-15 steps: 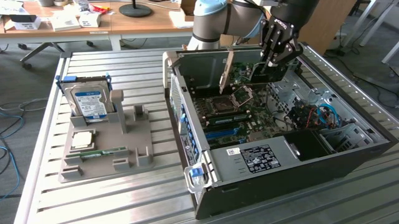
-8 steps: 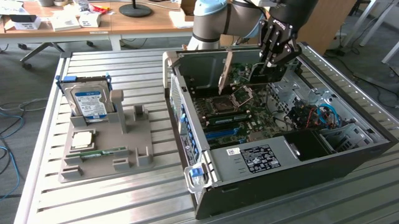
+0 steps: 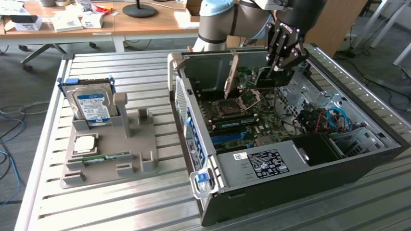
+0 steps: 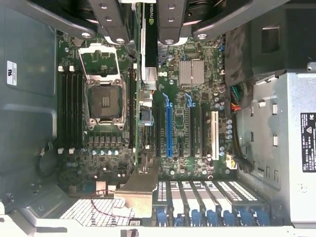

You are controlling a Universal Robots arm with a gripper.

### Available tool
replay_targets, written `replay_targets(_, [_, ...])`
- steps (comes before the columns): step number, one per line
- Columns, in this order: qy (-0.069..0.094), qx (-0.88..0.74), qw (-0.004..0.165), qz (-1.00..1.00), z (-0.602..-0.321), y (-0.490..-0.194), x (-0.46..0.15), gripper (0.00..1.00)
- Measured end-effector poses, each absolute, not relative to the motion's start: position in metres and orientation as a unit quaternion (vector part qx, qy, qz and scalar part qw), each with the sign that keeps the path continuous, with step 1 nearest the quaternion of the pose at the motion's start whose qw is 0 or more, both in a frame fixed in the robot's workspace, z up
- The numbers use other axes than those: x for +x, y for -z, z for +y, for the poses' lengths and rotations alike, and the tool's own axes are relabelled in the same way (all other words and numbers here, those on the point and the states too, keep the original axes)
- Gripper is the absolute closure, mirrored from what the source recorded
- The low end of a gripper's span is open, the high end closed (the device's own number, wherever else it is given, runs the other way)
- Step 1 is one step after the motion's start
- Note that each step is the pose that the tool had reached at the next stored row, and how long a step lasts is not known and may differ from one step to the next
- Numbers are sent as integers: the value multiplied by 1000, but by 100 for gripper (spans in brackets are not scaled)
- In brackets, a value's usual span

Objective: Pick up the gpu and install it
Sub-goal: 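Insert the gpu into the slot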

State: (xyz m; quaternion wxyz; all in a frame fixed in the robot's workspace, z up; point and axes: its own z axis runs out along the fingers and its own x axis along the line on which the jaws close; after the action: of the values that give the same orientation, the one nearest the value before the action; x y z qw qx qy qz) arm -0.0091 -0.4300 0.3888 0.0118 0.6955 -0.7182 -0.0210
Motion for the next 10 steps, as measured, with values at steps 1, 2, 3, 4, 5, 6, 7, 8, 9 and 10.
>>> replay_targets(1, [21,695,12,-718,-430,-388,-9,74])
replay_targets(2, [21,695,12,-718,-430,-388,-9,74])
replay_targets(3, [21,695,12,-718,-430,-387,-9,74])
replay_targets(4, [21,695,12,-718,-430,-387,-10,74])
replay_targets(5, [21,695,12,-718,-430,-387,-10,74])
replay_targets(6, [21,695,12,-718,-430,-387,-10,74])
replay_targets(7, [21,695,12,-718,-430,-387,-10,74])
replay_targets(8, [21,695,12,-718,-430,-387,-10,74])
replay_targets(9, [21,695,12,-718,-430,-387,-10,74])
replay_targets(10, [21,695,12,-718,-430,-387,-10,74])
